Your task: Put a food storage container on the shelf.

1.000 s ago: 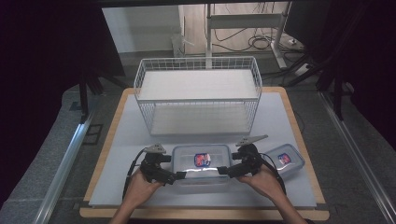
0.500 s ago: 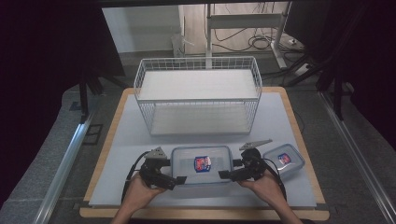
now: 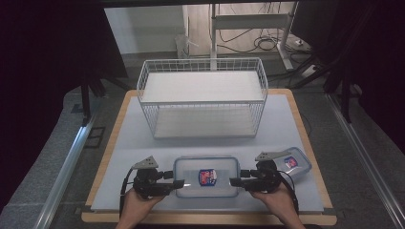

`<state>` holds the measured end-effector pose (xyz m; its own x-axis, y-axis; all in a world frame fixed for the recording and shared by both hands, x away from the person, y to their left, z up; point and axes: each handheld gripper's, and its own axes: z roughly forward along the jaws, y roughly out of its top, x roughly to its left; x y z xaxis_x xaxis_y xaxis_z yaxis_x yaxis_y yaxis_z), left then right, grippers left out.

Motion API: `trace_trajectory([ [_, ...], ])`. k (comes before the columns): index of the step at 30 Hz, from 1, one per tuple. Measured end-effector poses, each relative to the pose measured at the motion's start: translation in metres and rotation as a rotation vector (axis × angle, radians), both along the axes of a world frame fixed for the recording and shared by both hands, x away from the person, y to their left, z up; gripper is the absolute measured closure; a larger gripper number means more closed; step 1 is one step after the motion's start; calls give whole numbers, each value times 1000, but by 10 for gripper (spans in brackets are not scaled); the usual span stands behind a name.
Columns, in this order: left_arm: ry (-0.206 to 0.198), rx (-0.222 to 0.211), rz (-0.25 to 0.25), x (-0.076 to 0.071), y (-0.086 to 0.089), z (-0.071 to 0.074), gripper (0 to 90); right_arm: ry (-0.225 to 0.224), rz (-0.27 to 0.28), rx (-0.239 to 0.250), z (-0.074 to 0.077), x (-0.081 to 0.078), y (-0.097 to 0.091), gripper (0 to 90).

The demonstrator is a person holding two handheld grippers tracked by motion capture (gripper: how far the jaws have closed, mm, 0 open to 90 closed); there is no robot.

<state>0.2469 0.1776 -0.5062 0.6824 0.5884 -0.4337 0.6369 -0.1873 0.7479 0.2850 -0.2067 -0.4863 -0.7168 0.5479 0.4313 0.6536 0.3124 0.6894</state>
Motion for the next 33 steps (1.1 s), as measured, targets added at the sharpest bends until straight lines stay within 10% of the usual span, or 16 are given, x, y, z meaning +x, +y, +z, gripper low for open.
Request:
trace_trajectory([
  [16,59,-103,45,4,6,-5,517,103,-74,119,-6,3,-6,509],
  [33,-13,-83,78,10,7,28,518,-5,-96,110,21,5,2,494],
])
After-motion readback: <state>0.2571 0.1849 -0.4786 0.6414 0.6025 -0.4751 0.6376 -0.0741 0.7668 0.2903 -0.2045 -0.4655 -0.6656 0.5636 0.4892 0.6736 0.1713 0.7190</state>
